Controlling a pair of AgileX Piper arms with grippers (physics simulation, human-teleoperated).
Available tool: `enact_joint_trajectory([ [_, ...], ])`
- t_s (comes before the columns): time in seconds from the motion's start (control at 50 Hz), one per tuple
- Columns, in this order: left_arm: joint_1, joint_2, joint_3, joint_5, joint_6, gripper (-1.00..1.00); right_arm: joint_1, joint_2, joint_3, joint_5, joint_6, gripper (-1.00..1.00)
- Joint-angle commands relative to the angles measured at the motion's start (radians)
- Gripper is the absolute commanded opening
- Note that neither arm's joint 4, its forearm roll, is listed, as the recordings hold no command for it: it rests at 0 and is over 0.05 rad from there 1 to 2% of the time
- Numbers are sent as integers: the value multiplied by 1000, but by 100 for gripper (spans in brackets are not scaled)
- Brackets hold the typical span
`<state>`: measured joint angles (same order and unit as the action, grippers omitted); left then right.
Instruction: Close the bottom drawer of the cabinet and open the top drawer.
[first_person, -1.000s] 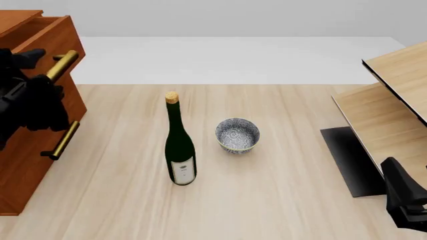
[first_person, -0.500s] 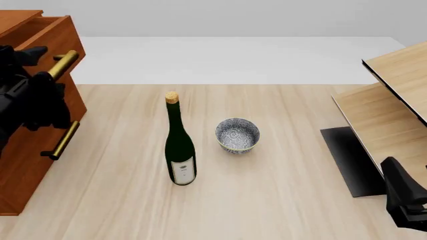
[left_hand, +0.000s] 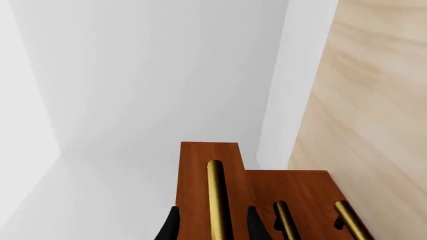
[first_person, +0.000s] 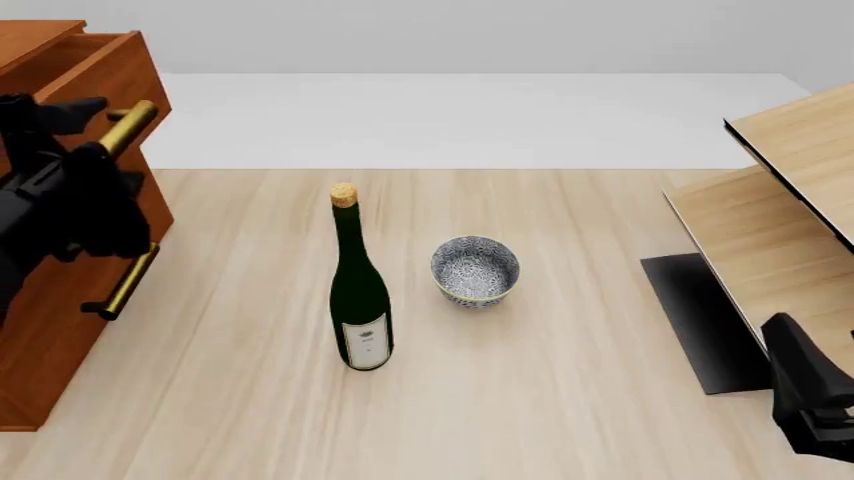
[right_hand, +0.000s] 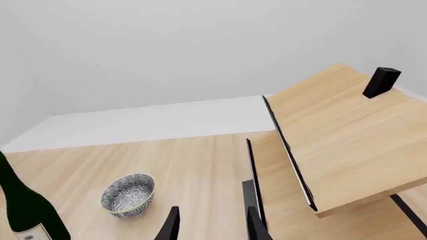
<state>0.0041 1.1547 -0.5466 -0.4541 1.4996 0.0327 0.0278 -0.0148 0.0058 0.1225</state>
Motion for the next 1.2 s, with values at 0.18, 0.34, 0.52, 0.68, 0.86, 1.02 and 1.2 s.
enact_joint_trajectory([
  [0.18, -26, 7, 17, 3, -35, 100, -3, -4, -1, 5, 7, 100],
  [0.34, -36, 4, 24, 9, -46, 100, -3, -3, -2, 5, 10, 100],
  [0.52, -61, -16, 25, 32, -63, 100, -3, -3, -4, 6, 12, 100],
  [0.68, -103, -37, 19, 55, -73, 100, -7, 0, -4, 4, 16, 100],
  [0.86, -127, -66, 8, 84, -82, 100, -10, 1, -5, 3, 24, 100],
  [1.02, -153, -100, -9, 113, -80, 100, -16, 5, -7, 0, 33, 100],
  [1.2, -181, -123, -86, 185, -148, 100, -20, 12, -7, -5, 47, 100],
])
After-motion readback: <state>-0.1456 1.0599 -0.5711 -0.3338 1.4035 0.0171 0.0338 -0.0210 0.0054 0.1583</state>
